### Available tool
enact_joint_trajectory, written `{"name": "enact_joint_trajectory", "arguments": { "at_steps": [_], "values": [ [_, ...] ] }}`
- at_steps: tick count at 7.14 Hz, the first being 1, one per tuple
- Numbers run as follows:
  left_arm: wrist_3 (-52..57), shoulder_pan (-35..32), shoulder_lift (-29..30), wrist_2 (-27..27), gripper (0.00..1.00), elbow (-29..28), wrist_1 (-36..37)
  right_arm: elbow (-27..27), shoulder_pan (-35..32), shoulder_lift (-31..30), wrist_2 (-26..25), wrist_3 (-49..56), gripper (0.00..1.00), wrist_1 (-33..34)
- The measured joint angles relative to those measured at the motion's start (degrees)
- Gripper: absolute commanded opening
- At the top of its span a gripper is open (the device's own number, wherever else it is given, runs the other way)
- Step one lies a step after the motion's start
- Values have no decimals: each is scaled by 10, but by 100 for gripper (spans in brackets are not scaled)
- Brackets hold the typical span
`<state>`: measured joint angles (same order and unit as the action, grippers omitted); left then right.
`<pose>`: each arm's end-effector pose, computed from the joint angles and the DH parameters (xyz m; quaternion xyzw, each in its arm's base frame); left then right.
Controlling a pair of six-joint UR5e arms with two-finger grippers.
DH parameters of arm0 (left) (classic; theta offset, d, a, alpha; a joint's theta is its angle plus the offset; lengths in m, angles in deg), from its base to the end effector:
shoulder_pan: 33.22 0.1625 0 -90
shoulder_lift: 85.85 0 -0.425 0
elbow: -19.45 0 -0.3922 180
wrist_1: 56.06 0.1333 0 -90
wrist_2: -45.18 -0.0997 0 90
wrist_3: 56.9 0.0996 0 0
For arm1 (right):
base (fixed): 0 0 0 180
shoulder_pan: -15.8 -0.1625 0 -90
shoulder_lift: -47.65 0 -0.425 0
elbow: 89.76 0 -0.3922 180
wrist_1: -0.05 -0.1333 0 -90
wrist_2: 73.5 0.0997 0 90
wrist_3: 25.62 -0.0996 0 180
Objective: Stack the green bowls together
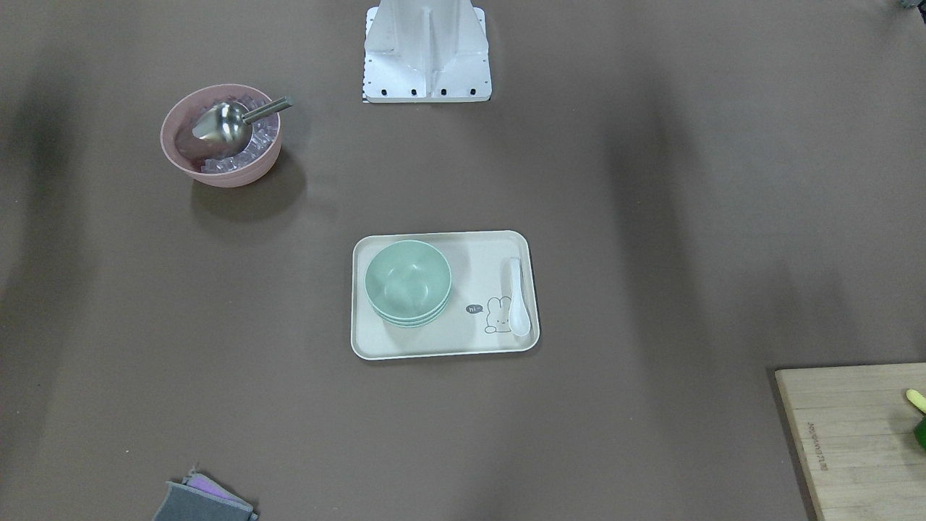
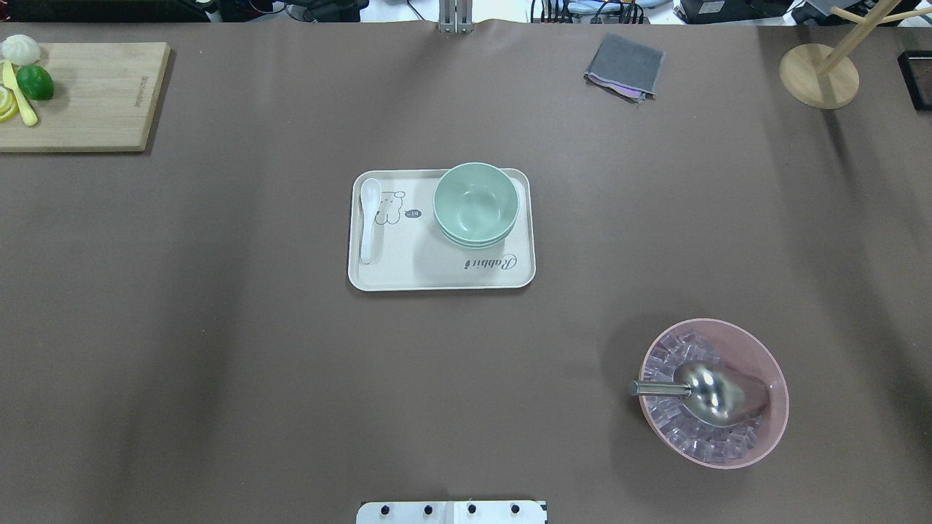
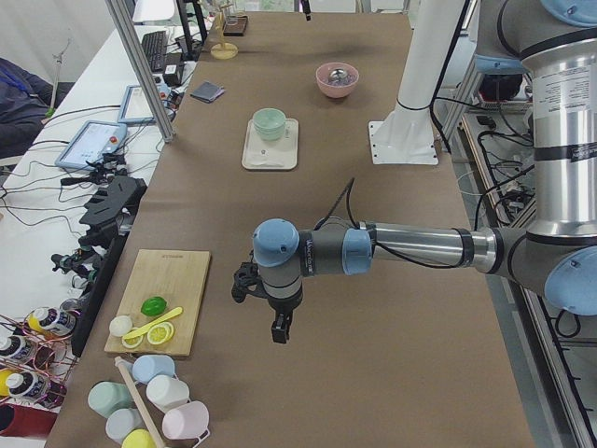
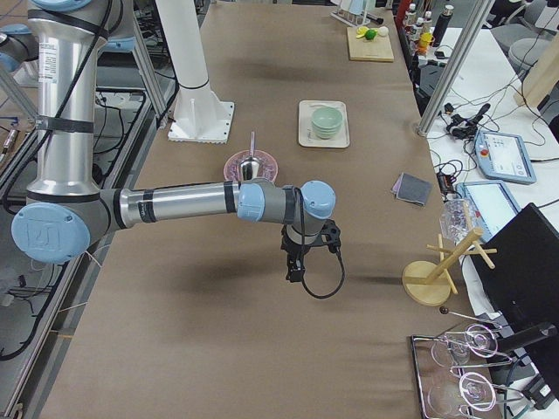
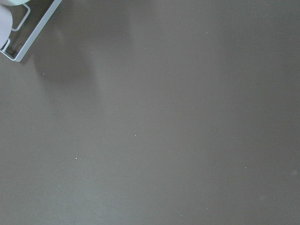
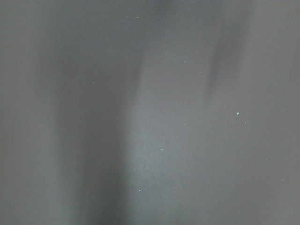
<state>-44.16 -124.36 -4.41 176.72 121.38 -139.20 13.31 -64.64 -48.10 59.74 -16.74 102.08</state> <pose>-0.0757 -0.4218 0.6402 0.0146 0.3553 0.0837 0.9309 -0.0089 -0.4445 0.6159 -0.0404 -0.3679 -0.1339 0.9193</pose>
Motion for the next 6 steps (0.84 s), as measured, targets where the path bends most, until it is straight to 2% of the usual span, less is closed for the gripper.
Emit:
{"name": "enact_joint_trajectory", "arguments": {
  "at_steps": [6],
  "values": [
    [0,0,3,0,98,2,0,-1,6,0,0,0,100,-12]
  ]
}}
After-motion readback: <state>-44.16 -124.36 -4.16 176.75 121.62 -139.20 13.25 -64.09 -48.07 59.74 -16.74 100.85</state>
